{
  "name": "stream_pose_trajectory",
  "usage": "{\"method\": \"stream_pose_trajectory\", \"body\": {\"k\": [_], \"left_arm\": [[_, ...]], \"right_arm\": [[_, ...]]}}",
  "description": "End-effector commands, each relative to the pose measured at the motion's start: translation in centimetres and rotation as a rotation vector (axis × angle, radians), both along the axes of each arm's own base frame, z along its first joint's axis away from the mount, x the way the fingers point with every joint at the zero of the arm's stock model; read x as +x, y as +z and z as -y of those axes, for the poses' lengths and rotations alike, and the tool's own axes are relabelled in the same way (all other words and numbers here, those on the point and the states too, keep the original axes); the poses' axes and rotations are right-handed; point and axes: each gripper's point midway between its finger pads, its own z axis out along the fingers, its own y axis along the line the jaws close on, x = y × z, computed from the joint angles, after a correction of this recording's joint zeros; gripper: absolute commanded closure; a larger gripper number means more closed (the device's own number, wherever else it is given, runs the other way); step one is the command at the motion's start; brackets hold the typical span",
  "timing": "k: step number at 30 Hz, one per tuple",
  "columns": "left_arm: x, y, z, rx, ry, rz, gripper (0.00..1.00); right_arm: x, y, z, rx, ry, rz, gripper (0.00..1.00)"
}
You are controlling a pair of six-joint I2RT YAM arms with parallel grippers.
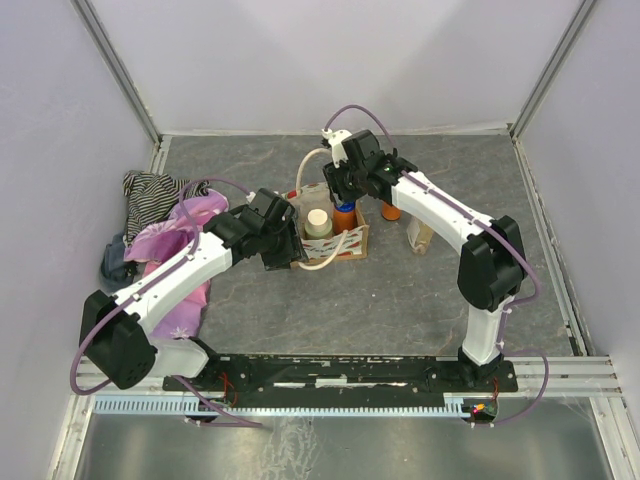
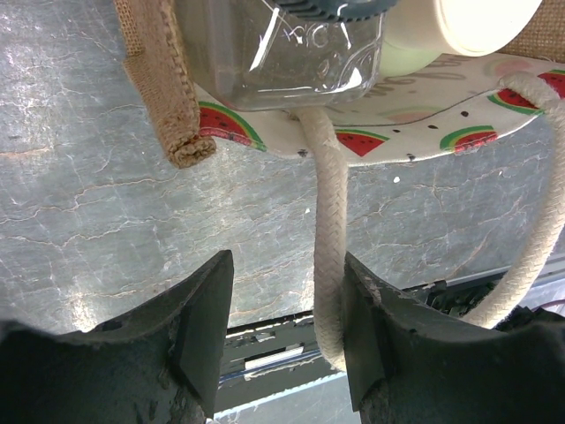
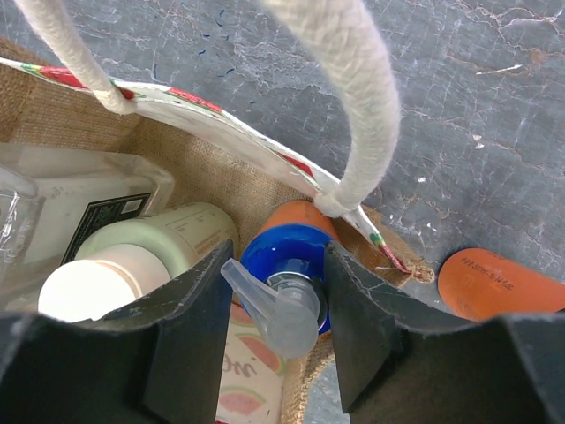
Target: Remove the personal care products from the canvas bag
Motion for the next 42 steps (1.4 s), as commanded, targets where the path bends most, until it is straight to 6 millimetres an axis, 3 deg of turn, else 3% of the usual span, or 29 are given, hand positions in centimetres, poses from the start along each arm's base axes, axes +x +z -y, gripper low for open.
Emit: {"method": "stream_pose_trajectory", "body": {"k": [1,7,11,14,19,30,32,35,36,40,42], "left_arm": [[-0.1,0.5,0.3,-0.023,0.008,0.001,0.43],[-0.1,0.5,0.3,-0.022,0.007,0.003,0.43],[-0.2,0.7,0.2,-0.025,0.009,0.007,0.43],[-0.2,0.6,0.2,-0.023,0.008,0.005,0.43],[0.0,0.7,0.4,-0.026,0.005,0.005,0.43],[0.2,1.0,0.6,-0.029,0.0,0.01,0.43],[0.2,1.0,0.6,-0.029,-0.001,0.009,0.43],[0.3,1.0,0.7,-0.032,-0.002,0.008,0.43],[0.3,1.0,0.8,-0.032,-0.004,0.008,0.43],[0.3,0.9,0.7,-0.029,-0.003,0.007,0.43],[0.2,0.7,0.6,-0.025,-0.003,0.003,0.43]], "right_arm": [[-0.2,0.6,1.0,-0.033,-0.012,0.03,0.48],[-0.4,-0.2,1.3,-0.04,-0.023,0.024,0.5],[-0.4,-0.6,1.5,-0.04,-0.034,0.033,0.74],[-0.3,0.3,1.4,-0.02,-0.039,0.052,0.88],[0.3,4.7,0.5,0.044,-0.031,0.113,0.99],[0.3,14.4,0.6,0.121,-0.023,0.251,0.99],[0.2,15.8,0.7,0.125,-0.022,0.27,0.99],[0.2,16.2,0.8,0.105,-0.017,0.258,0.99],[0.2,16.0,0.8,0.099,-0.014,0.247,0.95],[-0.3,14.1,0.1,0.101,0.02,0.193,0.58],[-0.4,12.8,0.0,0.095,0.024,0.169,0.47]]}}
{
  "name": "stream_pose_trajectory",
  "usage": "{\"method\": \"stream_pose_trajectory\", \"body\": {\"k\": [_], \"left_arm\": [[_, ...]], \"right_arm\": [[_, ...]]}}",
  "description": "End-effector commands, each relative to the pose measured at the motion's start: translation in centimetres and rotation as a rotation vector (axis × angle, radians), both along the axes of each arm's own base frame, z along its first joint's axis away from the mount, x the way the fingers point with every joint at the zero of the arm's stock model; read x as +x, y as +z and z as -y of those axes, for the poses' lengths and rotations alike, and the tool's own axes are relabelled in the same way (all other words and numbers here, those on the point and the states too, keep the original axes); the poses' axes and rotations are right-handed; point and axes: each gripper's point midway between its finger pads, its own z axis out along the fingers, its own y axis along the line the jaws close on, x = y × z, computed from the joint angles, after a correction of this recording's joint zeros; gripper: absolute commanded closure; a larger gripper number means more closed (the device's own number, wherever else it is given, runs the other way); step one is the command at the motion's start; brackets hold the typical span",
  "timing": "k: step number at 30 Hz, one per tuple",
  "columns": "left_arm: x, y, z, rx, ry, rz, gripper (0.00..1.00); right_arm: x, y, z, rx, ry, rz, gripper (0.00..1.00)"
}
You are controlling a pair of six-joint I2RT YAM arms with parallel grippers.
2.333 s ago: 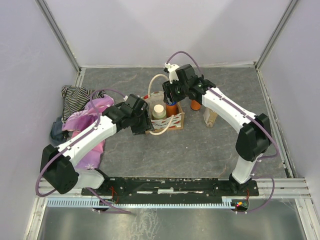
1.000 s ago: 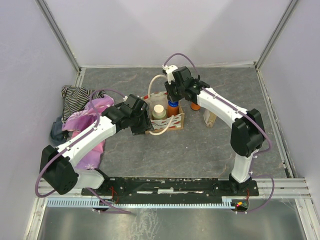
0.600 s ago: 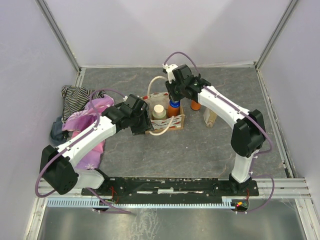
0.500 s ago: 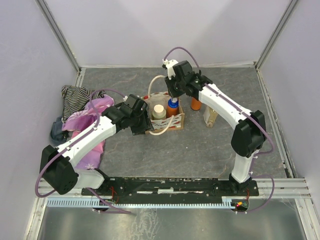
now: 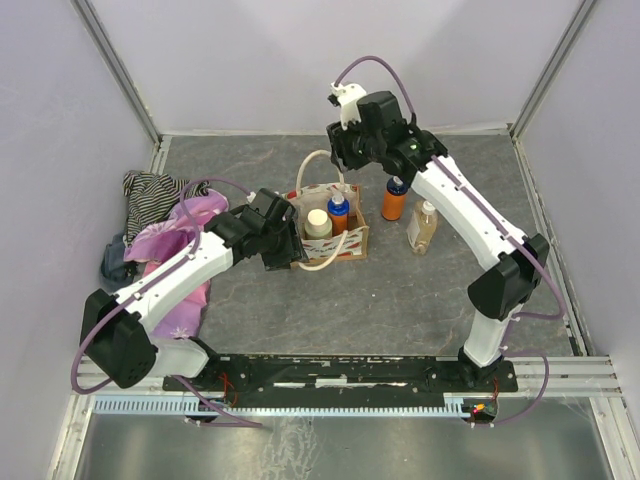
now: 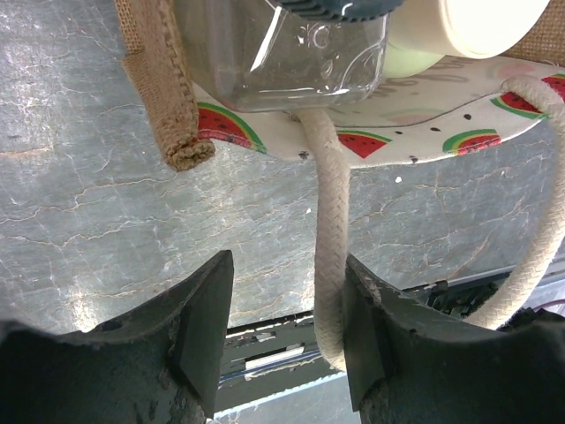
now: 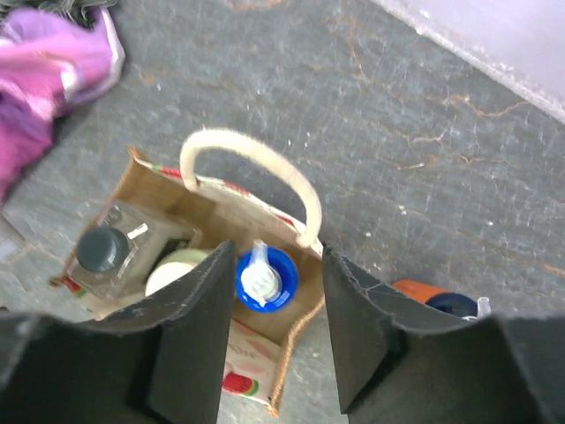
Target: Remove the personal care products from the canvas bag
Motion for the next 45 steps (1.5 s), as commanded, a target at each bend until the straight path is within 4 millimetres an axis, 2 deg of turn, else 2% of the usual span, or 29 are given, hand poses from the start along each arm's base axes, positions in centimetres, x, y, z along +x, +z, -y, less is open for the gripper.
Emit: {"method": "stream_pose_trajectory", "body": {"k": [1,5,14,19,24,34,38,43,45], "left_arm": [[0.2,0.8,0.5,-0.025,0.0,0.009,0.43],[0.1,0.8,0.4,-0.025,0.002,0.011,0.43],[0.0,0.9,0.4,-0.027,0.001,0.012,0.43],[-0.1,0.8,0.1,-0.021,0.01,0.016,0.43],[-0.2,0.6,0.1,-0.021,0.007,0.009,0.43],[-0.2,0.3,0.2,-0.018,0.004,0.002,0.43],[-0.2,0.3,0.3,-0.025,0.002,0.002,0.43],[-0.3,0.2,0.2,-0.025,0.003,0.002,0.43],[-0.3,0.3,0.2,-0.025,0.006,0.003,0.43]], "right_arm": [[-1.0,-2.3,-0.2,-0.022,0.033,-0.065,0.43],[-1.4,-5.2,-0.1,-0.046,0.034,-0.115,0.39],[-1.3,-10.8,-1.0,-0.063,0.051,-0.202,0.39],[-1.4,-13.0,-1.7,-0.058,0.064,-0.257,0.39],[-1.7,-15.4,-1.6,-0.086,0.059,-0.303,0.37],[-3.3,-17.8,-0.8,-0.155,0.054,-0.352,0.27],[-3.5,-18.7,-0.5,-0.186,0.044,-0.36,0.26],[-3.5,-19.6,-0.3,-0.243,0.033,-0.372,0.32],[-3.3,-19.7,-0.3,-0.254,0.03,-0.372,0.47]]}}
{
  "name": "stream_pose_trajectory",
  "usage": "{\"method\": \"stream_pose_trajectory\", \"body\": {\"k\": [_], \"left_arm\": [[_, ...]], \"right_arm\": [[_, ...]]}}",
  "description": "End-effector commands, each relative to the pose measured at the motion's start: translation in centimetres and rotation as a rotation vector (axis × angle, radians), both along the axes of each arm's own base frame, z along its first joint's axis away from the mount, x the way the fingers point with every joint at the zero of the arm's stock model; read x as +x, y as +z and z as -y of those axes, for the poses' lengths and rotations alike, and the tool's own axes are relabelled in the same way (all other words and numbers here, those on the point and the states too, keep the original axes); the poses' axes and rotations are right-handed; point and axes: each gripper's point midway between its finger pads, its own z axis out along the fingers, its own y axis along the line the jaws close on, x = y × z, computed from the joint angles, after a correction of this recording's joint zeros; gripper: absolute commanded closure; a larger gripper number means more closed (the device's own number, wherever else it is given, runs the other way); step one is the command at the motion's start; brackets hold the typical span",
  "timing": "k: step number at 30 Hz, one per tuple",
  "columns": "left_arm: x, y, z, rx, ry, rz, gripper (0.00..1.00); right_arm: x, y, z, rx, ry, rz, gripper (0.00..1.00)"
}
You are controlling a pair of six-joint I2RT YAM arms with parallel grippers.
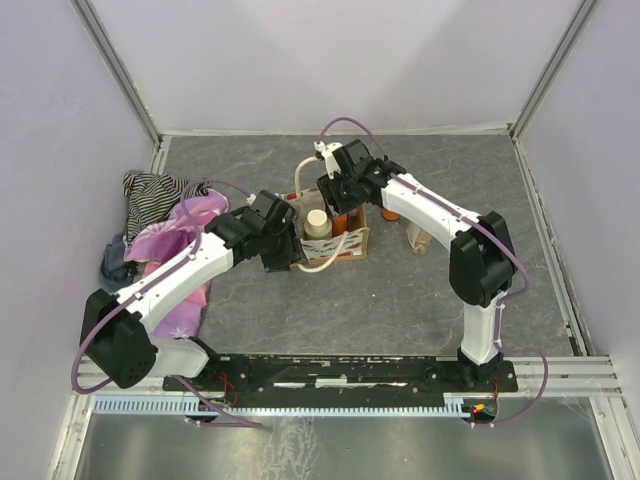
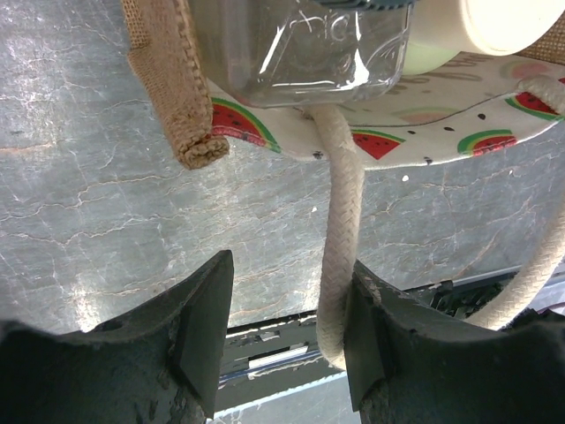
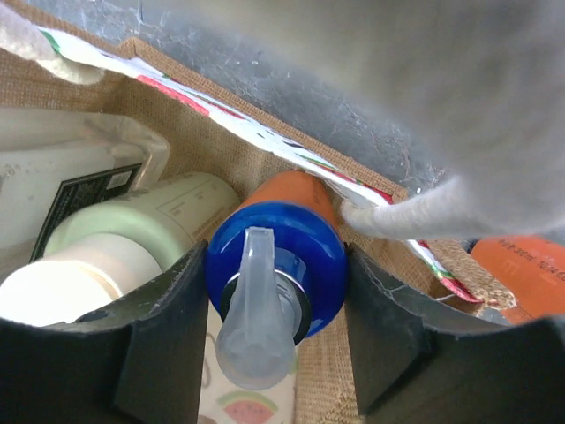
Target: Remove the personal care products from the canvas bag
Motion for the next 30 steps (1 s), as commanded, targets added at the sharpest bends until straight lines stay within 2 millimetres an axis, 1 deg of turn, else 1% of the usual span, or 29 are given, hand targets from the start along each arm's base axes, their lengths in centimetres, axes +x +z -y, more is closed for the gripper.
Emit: {"method": "stream_pose_trajectory", "body": {"k": [1,3,4,5,7,9,11,13,15,18,19,21,25,28,30], "left_arm": [[-0.1,0.8,0.3,-0.032,0.007,0.014,0.43],[-0.1,0.8,0.3,-0.032,0.007,0.014,0.43],[-0.1,0.7,0.3,-0.031,0.006,0.013,0.43],[-0.1,0.7,0.3,-0.03,0.008,0.013,0.43],[0.0,0.7,0.4,-0.032,0.006,0.012,0.43],[0.0,0.8,0.4,-0.033,0.006,0.013,0.43],[0.0,0.8,0.5,-0.034,0.005,0.012,0.43],[0.1,0.8,0.5,-0.033,0.006,0.011,0.43],[0.1,0.7,0.5,-0.032,0.005,0.011,0.43],[0.0,0.8,0.5,-0.034,0.003,0.01,0.43],[0.0,0.8,0.5,-0.035,0.003,0.011,0.43],[0.0,0.9,0.5,-0.037,0.002,0.013,0.43],[0.0,1.0,0.5,-0.039,0.003,0.017,0.43],[-0.1,1.1,0.5,-0.041,0.002,0.018,0.43],[0.0,1.2,0.5,-0.042,0.001,0.019,0.43]], "right_arm": [[-0.7,-1.7,0.3,-0.074,0.007,-0.046,0.55],[-0.5,-0.6,0.5,-0.07,-0.004,-0.024,0.7],[-0.3,0.4,0.5,-0.061,-0.007,-0.005,0.72],[-0.2,1.5,0.4,-0.05,-0.011,0.016,0.73],[0.0,4.3,0.4,-0.019,-0.019,0.061,0.73],[0.1,7.7,0.5,0.017,-0.031,0.112,0.73],[0.0,11.4,0.8,0.057,-0.039,0.172,0.74],[-0.3,14.9,1.4,0.087,-0.05,0.231,0.74],[-0.8,18.0,2.1,0.107,-0.057,0.283,0.74],[-1.6,21.8,3.5,0.118,-0.077,0.352,0.74],[-1.8,22.6,4.0,0.118,-0.085,0.367,0.74],[-2.3,23.7,5.1,0.105,-0.1,0.385,0.74],[-2.9,25.2,6.9,0.103,-0.137,0.435,0.75],[-3.0,24.9,8.3,0.095,-0.163,0.432,0.75],[-2.9,23.8,9.0,0.08,-0.179,0.406,0.75]]}}
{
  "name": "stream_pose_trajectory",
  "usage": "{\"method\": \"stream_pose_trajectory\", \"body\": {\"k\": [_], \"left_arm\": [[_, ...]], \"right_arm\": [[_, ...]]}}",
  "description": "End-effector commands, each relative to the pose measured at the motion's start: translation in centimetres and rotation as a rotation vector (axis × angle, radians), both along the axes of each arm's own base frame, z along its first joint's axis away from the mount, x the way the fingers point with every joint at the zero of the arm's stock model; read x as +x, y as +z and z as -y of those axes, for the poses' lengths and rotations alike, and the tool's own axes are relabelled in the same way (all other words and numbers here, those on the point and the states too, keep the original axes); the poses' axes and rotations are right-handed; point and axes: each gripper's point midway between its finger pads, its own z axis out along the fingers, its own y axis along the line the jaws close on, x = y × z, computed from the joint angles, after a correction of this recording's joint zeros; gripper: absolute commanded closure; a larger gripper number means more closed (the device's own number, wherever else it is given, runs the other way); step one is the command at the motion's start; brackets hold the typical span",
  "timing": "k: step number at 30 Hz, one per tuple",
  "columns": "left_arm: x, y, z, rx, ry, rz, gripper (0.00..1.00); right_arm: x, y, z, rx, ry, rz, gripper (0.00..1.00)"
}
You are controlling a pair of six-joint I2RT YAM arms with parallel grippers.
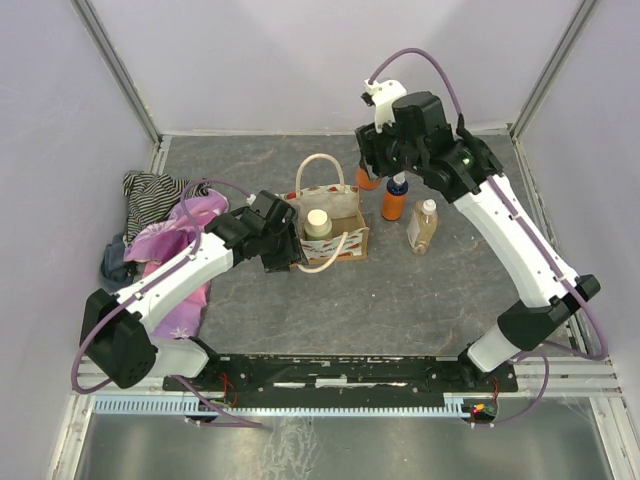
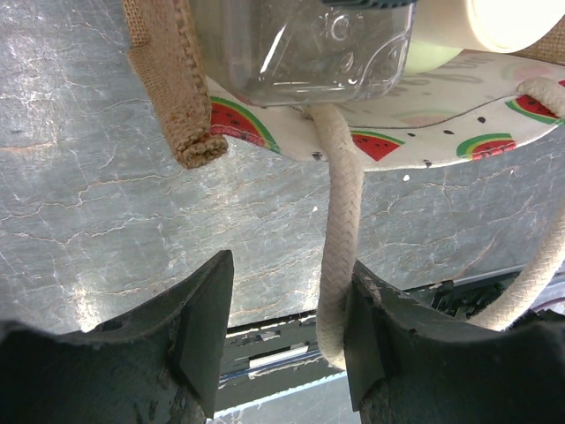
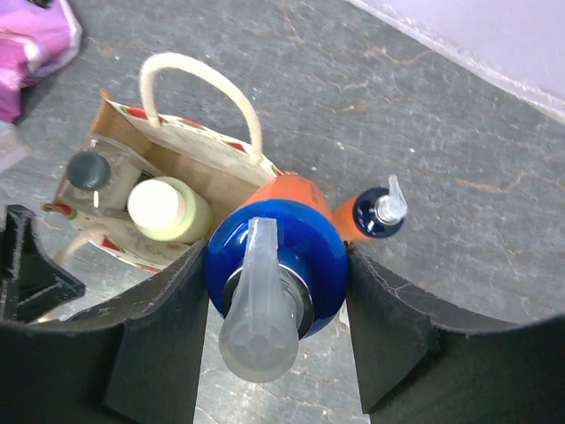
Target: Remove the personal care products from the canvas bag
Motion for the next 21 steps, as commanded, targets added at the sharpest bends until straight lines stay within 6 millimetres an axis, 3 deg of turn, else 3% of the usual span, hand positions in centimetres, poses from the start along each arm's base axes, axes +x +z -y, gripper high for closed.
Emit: {"method": "stream_pose_trajectory", "body": {"k": [1,8,10,14,21], "left_arm": [[0.0,1.3,0.5,-0.044,0.0,0.022,0.43],[0.0,1.2,0.6,-0.043,-0.003,0.02,0.43],[0.1,1.2,0.6,-0.043,-0.004,0.019,0.43],[0.1,1.1,0.7,-0.042,-0.005,0.016,0.43],[0.0,1.0,0.5,-0.036,-0.002,0.013,0.43]], "right_arm": [[0.8,-0.1,2.4,-0.001,-0.069,0.031,0.75],[1.4,-6.5,5.1,-0.006,-0.141,-0.061,0.75],[1.6,-9.2,5.9,-0.014,-0.164,-0.099,0.75],[2.3,-12.6,6.4,0.006,-0.186,-0.14,0.75],[3.1,-16.2,6.4,0.01,-0.213,-0.195,0.74]]}}
